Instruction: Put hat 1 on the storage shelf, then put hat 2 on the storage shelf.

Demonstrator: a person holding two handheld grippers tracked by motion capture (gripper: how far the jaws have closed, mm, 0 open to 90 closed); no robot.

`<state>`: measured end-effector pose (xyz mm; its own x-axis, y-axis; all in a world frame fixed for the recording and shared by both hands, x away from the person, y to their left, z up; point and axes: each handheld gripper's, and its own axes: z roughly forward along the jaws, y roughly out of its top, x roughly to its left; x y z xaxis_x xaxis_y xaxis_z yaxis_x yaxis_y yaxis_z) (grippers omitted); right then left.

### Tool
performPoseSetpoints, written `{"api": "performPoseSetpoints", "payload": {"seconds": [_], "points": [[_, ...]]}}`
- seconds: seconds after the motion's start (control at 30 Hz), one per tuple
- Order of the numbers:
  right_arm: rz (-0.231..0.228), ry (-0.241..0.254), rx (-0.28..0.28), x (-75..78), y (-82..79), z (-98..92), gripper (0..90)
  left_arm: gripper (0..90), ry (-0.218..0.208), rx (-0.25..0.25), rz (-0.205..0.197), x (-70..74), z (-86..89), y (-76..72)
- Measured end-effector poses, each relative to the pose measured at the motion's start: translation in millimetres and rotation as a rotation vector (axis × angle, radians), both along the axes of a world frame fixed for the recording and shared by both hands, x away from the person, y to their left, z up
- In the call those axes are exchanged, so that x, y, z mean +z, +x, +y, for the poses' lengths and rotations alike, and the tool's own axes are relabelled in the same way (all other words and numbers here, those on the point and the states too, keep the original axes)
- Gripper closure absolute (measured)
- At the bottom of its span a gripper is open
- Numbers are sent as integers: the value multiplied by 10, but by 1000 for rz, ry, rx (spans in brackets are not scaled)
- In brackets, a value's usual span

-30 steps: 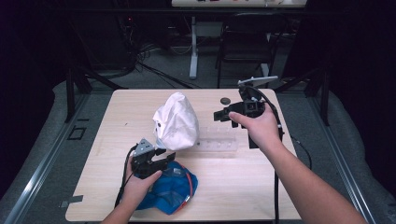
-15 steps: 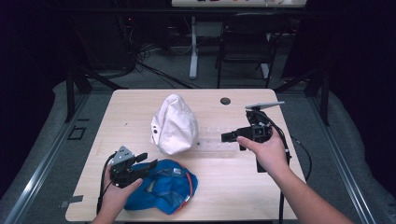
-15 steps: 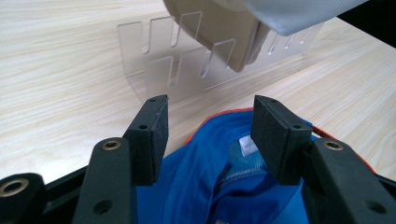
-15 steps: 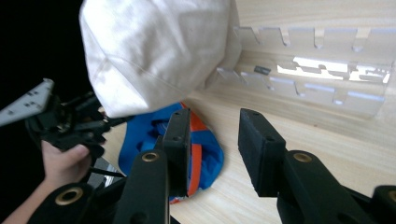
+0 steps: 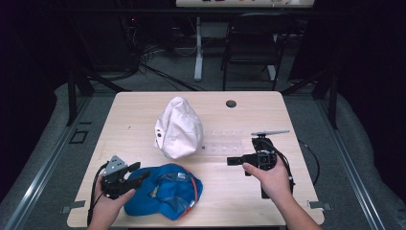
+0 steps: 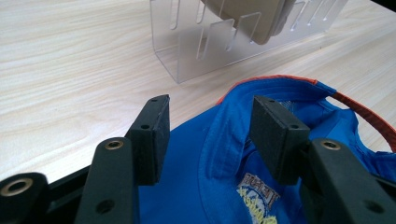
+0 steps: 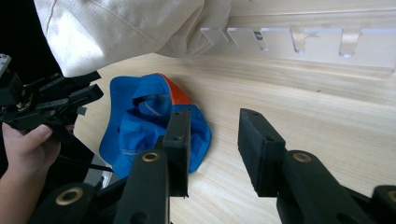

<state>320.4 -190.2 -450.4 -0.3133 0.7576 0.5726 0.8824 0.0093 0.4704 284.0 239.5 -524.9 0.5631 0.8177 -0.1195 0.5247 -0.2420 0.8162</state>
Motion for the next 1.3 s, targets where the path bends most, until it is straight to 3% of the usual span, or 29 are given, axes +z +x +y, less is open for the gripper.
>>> {"api": "performPoseSetpoints", "payload": {"seconds": [0.27,0.53,0.67,0.97,1.03,1.07,1.3], "points": [[-6,-8,-12,-227,-113,59,653,483,27,-12,22,-48,23,-57],[19,-37,32,-440,-159,211,651,484,30,-11,28,-73,68,-69],[42,-37,37,-565,-161,295,652,483,78,-9,16,-80,77,-80],[71,-55,104,-743,-163,591,635,481,36,-14,18,-108,85,-62],[76,-39,85,-787,-167,679,634,478,33,-9,22,-117,93,-58],[82,-54,126,-798,-150,693,634,476,32,-8,22,-127,99,-54],[114,-51,168,-862,-113,868,629,476,36,0,29,-136,122,-42]]}}
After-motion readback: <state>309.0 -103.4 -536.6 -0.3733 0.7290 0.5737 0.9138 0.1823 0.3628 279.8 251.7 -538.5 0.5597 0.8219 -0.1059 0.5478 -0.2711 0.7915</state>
